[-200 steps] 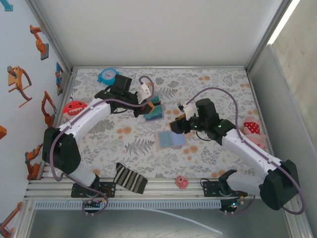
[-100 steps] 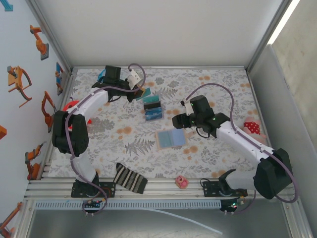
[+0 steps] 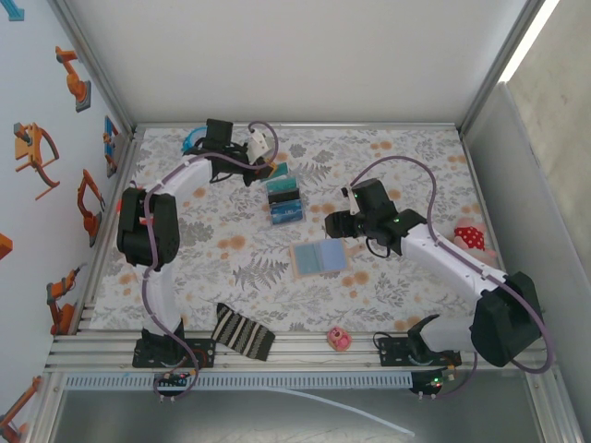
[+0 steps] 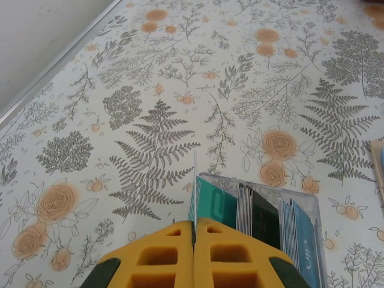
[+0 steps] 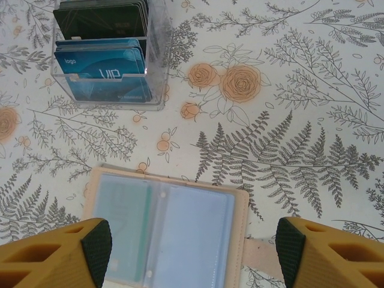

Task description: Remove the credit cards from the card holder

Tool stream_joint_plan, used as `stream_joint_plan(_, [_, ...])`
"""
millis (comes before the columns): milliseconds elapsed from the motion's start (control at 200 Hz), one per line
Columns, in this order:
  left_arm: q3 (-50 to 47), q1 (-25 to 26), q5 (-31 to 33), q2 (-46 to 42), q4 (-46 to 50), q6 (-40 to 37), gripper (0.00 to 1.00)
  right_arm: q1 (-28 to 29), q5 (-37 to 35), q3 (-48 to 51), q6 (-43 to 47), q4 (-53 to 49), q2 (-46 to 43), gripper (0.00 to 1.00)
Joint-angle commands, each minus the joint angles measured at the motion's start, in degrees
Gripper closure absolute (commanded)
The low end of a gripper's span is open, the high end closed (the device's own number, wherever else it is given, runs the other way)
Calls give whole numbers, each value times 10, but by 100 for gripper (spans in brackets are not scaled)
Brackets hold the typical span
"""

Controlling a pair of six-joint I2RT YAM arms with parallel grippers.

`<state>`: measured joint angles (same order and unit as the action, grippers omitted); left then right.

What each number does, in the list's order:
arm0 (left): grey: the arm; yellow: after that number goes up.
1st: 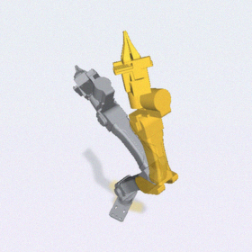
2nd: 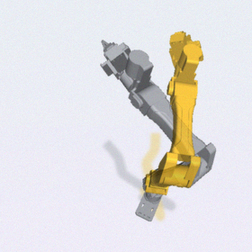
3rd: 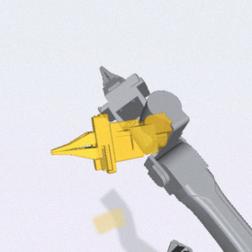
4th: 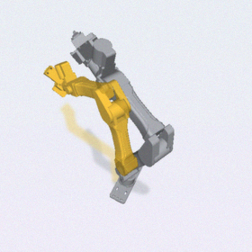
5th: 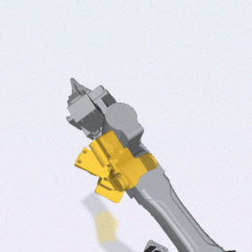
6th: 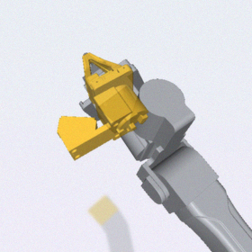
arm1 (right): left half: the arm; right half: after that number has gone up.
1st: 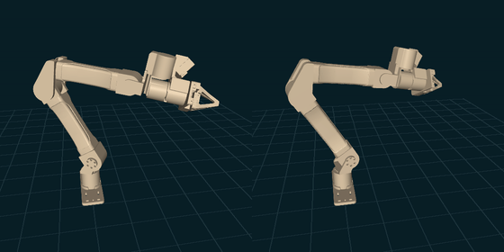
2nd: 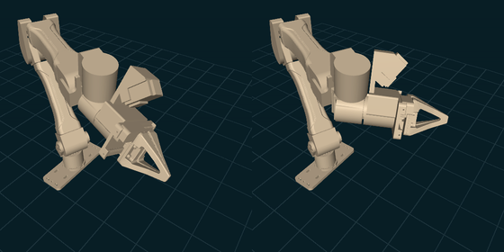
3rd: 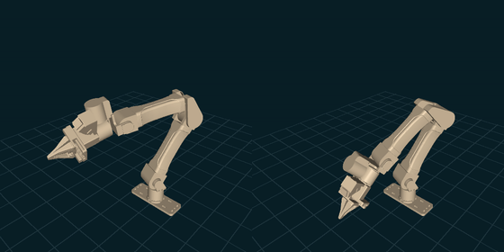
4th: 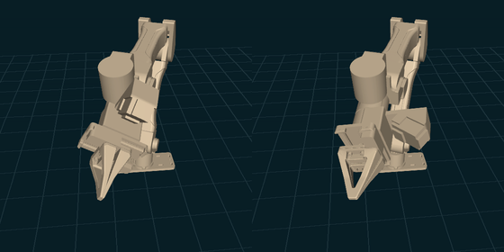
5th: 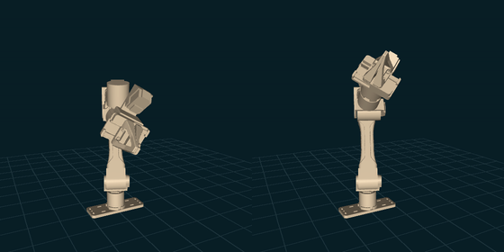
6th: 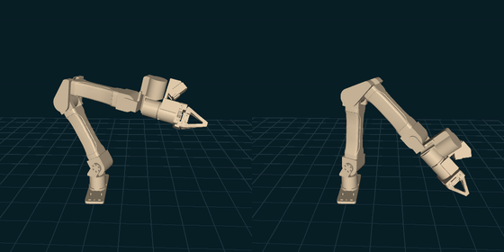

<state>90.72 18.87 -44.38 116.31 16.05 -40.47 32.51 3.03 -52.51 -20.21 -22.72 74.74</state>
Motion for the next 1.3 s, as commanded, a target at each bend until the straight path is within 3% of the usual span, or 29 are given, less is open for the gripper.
stream_joint_plan(0, [33, 10, -34, 22, 39, -48, 100, 4, -13, -11, -16, -3, 6, 27])
stream_joint_plan(250, [66, 33, -34, 53, 99, -94, 100, 4, -12, -15, -18, -2, 13, 27])
stream_joint_plan(1292, [97, 25, 6, 95, 107, -86, 100, 4, -3, 0, -20, 3, 9, 27])
